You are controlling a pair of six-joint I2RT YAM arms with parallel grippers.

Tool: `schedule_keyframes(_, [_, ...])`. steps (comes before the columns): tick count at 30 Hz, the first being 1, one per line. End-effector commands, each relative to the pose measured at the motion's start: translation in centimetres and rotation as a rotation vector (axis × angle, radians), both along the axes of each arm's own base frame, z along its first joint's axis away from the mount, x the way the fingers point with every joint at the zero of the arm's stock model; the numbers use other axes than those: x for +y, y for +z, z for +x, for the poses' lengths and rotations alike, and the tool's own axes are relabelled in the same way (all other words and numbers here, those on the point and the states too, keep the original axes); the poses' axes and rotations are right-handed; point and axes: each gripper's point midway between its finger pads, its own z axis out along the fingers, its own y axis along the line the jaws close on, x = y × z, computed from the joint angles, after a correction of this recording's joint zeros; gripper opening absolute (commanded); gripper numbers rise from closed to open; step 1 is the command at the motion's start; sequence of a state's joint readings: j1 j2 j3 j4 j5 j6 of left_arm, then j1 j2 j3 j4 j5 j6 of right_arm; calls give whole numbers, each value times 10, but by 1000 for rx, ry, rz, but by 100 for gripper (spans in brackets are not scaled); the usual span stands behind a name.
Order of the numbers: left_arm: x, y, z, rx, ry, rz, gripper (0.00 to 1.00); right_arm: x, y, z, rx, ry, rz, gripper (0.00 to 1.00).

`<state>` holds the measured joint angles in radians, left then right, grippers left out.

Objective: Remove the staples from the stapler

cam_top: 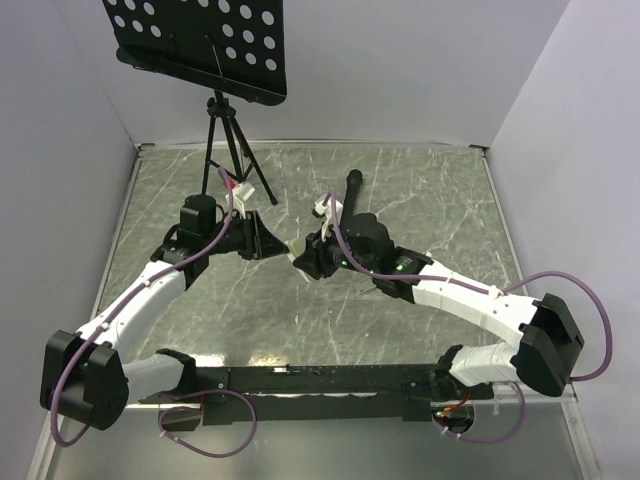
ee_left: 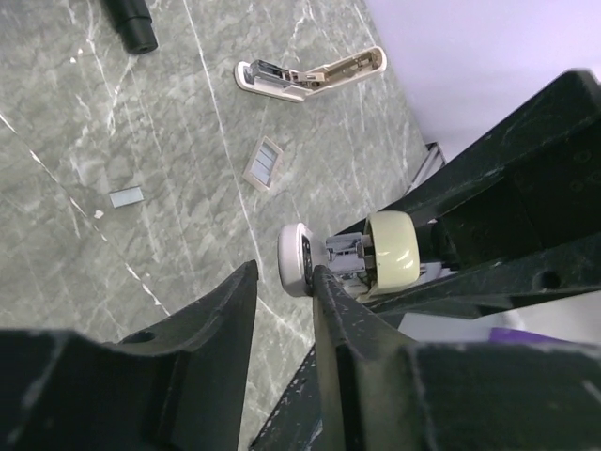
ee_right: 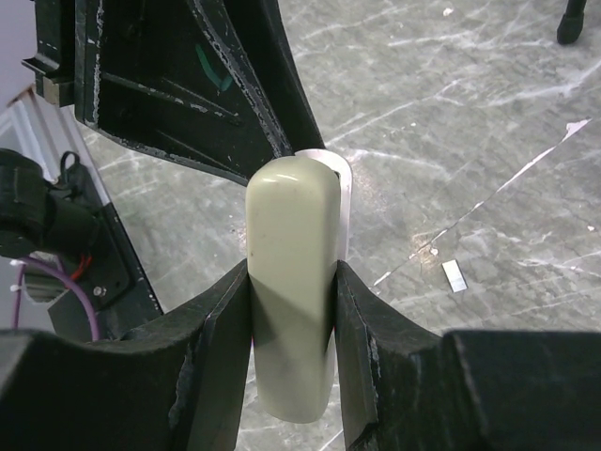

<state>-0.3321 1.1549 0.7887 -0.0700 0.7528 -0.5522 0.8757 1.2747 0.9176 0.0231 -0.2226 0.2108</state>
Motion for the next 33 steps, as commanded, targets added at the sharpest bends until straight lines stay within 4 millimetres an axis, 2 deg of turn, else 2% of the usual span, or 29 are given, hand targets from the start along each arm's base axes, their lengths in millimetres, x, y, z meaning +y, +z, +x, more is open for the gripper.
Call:
schedule_keyframes(1, [-8,7,-4,11,-70,-90,35,27,50,7,-112,31,119,0])
schedule_keyframes(3, [-9,13,-7,33,-96,-148,33,28,46,9,-108,26,114,0])
schedule_keyframes(9, [2,-1,3,86,-43,-158,28,33,39,8,-91,29,123,0])
schedule_keyframes(10, [3,-1,2,84,-48,-159,25,33,38,8,-83,24,122,0])
schedule_keyframes(12, [4,0,3,72,-49,-153,10,34,33,11,-71,9,109,5])
schedule_keyframes(13, [4,-1,3,70,-51,-151,4,34,30,13,-61,-2,104,13])
schedule_keyframes(15, [5,-3,2,63,-49,-142,1,32,26,18,-52,-35,86,25])
schedule_keyframes(16, [6,-5,2,68,-44,-133,1,31,21,17,-38,-46,59,40])
schedule_keyframes(17, [7,-7,4,60,-35,-118,1,32,28,19,-47,-55,54,47])
schedule_keyframes(18, [8,-7,6,57,-27,-108,1,29,29,26,-62,-101,31,63])
schedule_keyframes(19, [10,-10,5,71,-19,-93,1,28,25,22,-65,-110,-7,69])
schedule_keyframes(20, [11,-11,9,58,-3,-80,1,30,36,25,-88,-125,1,72])
schedule_keyframes(21, [12,-9,10,52,0,-77,1,26,29,28,-88,-154,-40,75])
schedule_keyframes(25, [13,-8,10,51,8,-83,1,25,33,39,-108,-213,-91,75])
schedule_keyframes(26, [13,-9,9,54,8,-82,1,26,24,38,-93,-209,-128,75])
schedule_keyframes(28, [14,-9,9,55,9,-82,1,30,28,41,-109,-217,-145,74])
schedule_keyframes(29, [14,-9,9,54,9,-83,1,33,22,40,-106,-211,-169,73])
schedule_keyframes(31, [14,-8,8,51,7,-85,1,37,25,42,-119,-212,-180,71])
schedule_keyframes(33, [15,-8,9,52,12,-85,1,41,18,42,-119,-206,-209,67])
